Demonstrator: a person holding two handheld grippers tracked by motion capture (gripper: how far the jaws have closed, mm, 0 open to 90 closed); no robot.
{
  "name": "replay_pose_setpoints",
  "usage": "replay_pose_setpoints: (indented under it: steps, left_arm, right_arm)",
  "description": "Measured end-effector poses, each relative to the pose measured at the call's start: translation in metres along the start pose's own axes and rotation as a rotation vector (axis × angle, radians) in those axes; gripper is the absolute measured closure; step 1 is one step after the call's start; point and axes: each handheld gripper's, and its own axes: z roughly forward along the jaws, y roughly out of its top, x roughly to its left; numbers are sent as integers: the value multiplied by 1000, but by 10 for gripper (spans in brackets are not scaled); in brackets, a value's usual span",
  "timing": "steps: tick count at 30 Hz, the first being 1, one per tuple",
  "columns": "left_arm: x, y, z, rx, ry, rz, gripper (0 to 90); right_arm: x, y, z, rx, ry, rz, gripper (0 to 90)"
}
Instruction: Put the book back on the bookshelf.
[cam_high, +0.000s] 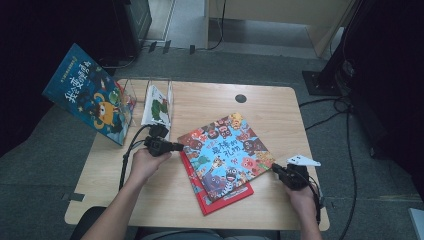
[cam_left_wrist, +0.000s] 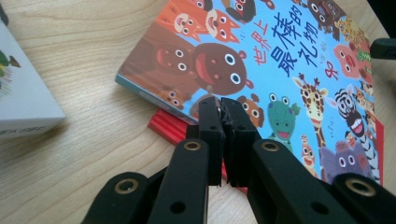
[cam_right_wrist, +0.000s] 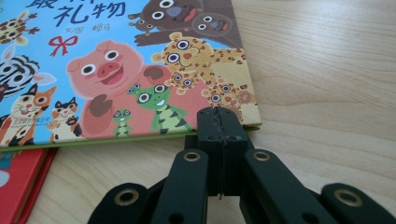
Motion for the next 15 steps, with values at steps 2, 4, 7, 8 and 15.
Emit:
replay_pose_setpoints:
  steps: [2, 4, 7, 8, 15]
  left_arm:
    - [2, -2, -1, -8, -10, -19, 893]
    - [4, -4, -1, -6, -18, -33, 894]
    - [6, -7, -4, -11, -10, -39, 896]
    - [6, -8, -5, -11, -6, -39, 896]
    - [12, -17, -11, -25, 23, -58, 900]
  right_arm:
    - [-2, 1, 2, -2, -2, 1, 900]
    - [-4, 2, 4, -3, -2, -5, 900]
    - [-6, 4, 6, 5, -3, -8, 900]
    - [-7, 5, 6, 4, -5, -1, 900]
    - [-15, 12, 12, -8, -2, 19, 900]
